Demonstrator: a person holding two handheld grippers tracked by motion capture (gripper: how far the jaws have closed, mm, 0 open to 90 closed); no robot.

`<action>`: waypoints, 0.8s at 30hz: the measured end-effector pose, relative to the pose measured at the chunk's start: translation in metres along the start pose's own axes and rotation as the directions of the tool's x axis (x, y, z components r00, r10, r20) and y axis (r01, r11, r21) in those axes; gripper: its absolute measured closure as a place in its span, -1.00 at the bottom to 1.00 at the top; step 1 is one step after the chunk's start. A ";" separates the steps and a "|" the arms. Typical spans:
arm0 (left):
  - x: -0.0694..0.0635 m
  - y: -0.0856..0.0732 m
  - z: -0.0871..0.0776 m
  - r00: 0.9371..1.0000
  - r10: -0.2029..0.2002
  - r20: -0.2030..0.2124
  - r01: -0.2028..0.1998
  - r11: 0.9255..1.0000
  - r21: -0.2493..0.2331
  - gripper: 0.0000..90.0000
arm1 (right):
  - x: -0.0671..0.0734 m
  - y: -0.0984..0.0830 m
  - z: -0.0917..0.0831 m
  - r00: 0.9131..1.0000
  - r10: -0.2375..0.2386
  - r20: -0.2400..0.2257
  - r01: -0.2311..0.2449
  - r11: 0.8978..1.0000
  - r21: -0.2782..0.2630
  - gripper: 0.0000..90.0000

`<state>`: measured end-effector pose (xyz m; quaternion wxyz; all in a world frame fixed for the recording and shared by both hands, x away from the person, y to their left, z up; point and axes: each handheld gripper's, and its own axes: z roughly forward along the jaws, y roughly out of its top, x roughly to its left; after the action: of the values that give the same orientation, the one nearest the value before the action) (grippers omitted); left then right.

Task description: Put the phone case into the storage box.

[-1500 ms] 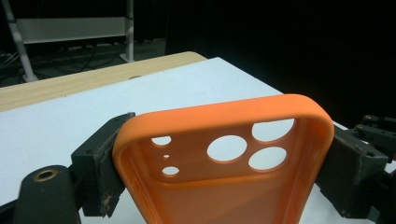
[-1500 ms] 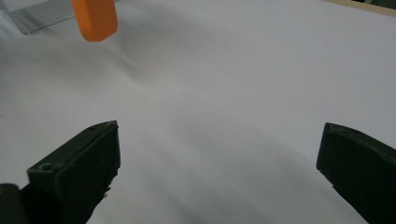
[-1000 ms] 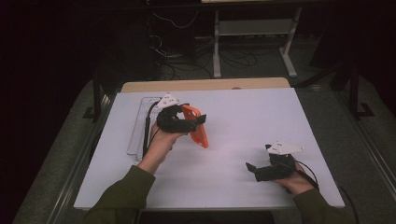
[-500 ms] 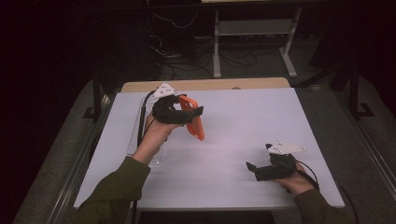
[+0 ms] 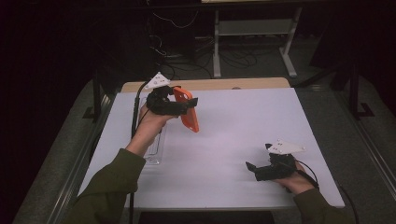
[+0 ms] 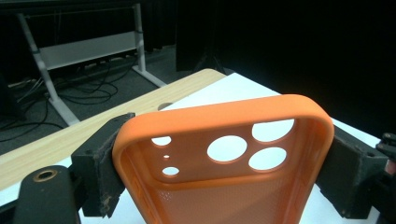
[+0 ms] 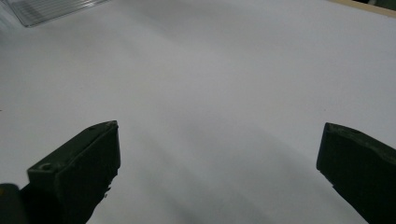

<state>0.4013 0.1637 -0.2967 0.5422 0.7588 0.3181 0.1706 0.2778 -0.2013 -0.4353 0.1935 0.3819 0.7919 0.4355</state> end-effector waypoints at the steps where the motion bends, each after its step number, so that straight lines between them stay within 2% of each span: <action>1: 0.001 0.001 0.000 1.000 -0.003 -0.002 0.003 1.000 -0.003 -0.68 | 0.000 0.000 0.000 1.000 0.006 -0.002 -0.006 1.000 0.004 -1.00; 13: 0.012 0.017 -0.003 1.000 0.025 -0.018 -0.026 1.000 -0.016 -0.68 | 0.000 0.000 0.000 1.000 -0.006 -0.003 0.006 1.000 -0.002 -1.00; 15: 0.014 0.019 -0.003 0.999 0.030 -0.024 -0.030 0.999 -0.013 -0.68 | 0.000 0.000 0.000 1.000 0.006 -0.006 -0.006 1.000 0.001 -1.00; 24: 0.029 0.028 -0.004 0.997 0.034 -0.067 -0.035 0.999 -0.018 -0.68 | 0.000 0.000 0.000 1.000 0.004 -0.003 -0.004 1.000 0.001 -1.00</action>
<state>0.4286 0.1795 -0.2716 0.5355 0.7528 0.3213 0.2081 0.2780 -0.2012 -0.4356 0.1914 0.3829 0.7916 0.4360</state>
